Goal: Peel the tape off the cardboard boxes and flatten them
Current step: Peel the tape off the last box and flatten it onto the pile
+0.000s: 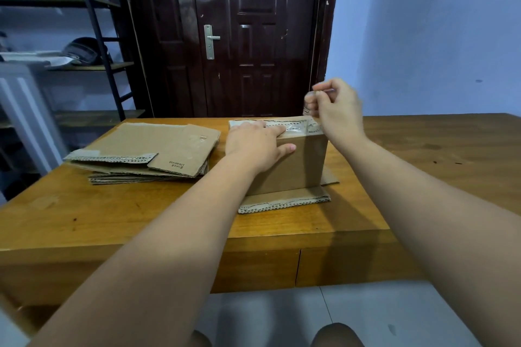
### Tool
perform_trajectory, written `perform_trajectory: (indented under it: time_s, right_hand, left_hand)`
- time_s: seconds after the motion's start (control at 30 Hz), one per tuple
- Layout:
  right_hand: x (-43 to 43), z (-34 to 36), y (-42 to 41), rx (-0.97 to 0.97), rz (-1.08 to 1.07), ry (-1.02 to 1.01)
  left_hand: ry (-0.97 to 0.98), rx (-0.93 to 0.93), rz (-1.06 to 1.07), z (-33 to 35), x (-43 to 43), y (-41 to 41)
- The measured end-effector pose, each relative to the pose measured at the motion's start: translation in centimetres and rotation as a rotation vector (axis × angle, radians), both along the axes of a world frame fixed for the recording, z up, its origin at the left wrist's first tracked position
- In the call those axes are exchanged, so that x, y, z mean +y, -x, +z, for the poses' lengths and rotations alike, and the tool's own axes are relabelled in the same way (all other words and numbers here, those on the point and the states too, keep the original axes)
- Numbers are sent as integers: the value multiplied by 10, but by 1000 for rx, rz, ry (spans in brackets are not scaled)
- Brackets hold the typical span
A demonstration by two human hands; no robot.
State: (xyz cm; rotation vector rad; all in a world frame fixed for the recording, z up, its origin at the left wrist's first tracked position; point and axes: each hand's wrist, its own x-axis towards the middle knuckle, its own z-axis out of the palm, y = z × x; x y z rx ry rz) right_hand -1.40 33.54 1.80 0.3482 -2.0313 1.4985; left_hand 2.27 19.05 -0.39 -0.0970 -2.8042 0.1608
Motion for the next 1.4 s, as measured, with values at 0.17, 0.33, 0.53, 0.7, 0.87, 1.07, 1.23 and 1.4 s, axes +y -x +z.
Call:
perform_trajectory:
  time_s: [0.17, 0.33, 0.53, 0.7, 0.87, 1.07, 1.23, 1.4]
  right_hand:
    - [-16, 16, 2, -180, 64, -48]
    - [-22, 15, -4, -303, 304, 54]
    - [-17, 7, -12, -238, 439, -149]
    - [-10, 3, -2, -126, 274, -187]
    - [-16, -1, -2, -184, 401, -195]
    - [-16, 1, -4, -170, 346, -232]
    - [-14, -2, 10, -187, 105, -132]
    - [-2, -15, 14, -199, -31, -659]
  left_hand:
    - [-6, -14, 3, 0, 1, -3]
    - [-231, -20, 7, 5, -3, -4]
    - [-507, -53, 88, 11, -1, 2]
    - [-463, 35, 116, 8, 4, 6]
    - [-460, -36, 104, 11, 4, 0]
    - [-602, -14, 139, 10, 5, 7]
    - [-504, 70, 146, 6, 4, 6]
    - [-498, 76, 141, 4, 3, 9]
